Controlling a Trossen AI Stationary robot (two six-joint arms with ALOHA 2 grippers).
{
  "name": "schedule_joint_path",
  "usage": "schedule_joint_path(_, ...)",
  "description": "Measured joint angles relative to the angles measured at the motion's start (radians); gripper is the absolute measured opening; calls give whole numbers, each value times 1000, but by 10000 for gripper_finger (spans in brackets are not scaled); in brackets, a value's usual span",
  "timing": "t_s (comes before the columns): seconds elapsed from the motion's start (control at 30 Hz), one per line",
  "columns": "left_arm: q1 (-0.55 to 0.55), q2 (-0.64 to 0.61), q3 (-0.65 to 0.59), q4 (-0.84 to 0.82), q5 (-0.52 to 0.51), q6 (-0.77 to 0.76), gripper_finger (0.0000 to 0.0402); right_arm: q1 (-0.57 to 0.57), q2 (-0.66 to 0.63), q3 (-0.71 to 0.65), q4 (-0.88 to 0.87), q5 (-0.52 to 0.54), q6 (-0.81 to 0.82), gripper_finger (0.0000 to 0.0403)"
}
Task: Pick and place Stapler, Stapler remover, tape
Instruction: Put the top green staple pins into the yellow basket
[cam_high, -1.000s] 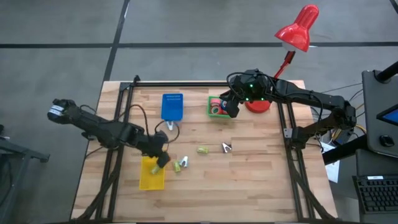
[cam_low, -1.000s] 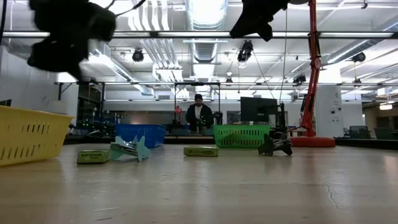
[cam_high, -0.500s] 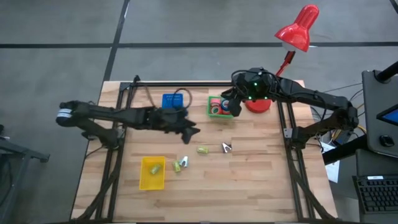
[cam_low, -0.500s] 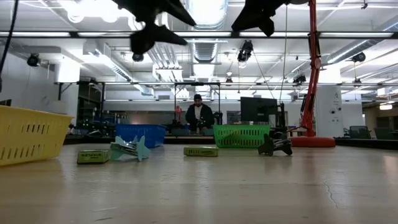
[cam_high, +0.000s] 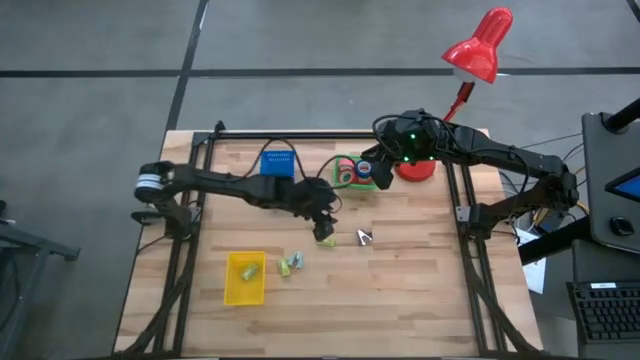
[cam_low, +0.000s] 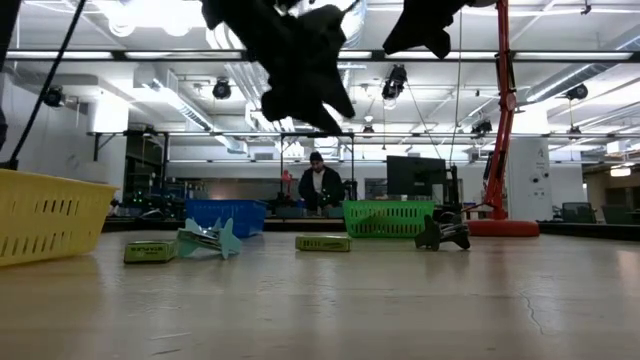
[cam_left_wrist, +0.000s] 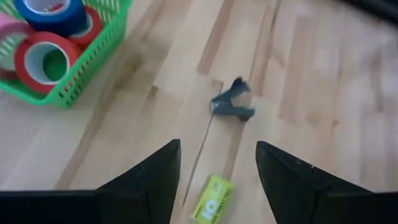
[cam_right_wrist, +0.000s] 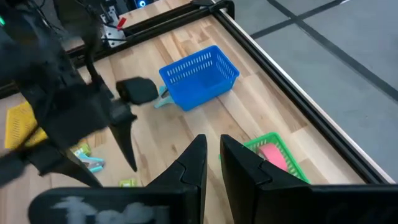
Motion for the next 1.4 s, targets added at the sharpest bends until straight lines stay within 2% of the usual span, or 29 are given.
schedule_joint_path(0.27, -1, 108, -1, -1, 9, 201, 220, 0, 1, 0, 0, 0, -4, 43)
schedule_joint_path(0.47, -5, 161, -2, -10, 88, 206, 232, 0, 2, -1, -1, 0, -7, 43)
schedule_joint_path(0.6, -13, 191, -2, -32, 103, 242, 232, 0, 2, -1, -3, 0, -7, 43)
schedule_joint_path(0.87, -28, 221, -5, -26, 91, 319, 232, 0, 2, -3, -3, 0, -26, 43)
schedule_joint_path(1.23, -45, 269, -20, -28, 99, 315, 231, 0, 2, -8, -4, 0, -30, 43)
schedule_joint_path(1.4, -50, 273, -20, -27, 43, 357, 223, 0, 2, -13, -4, 0, -30, 43)
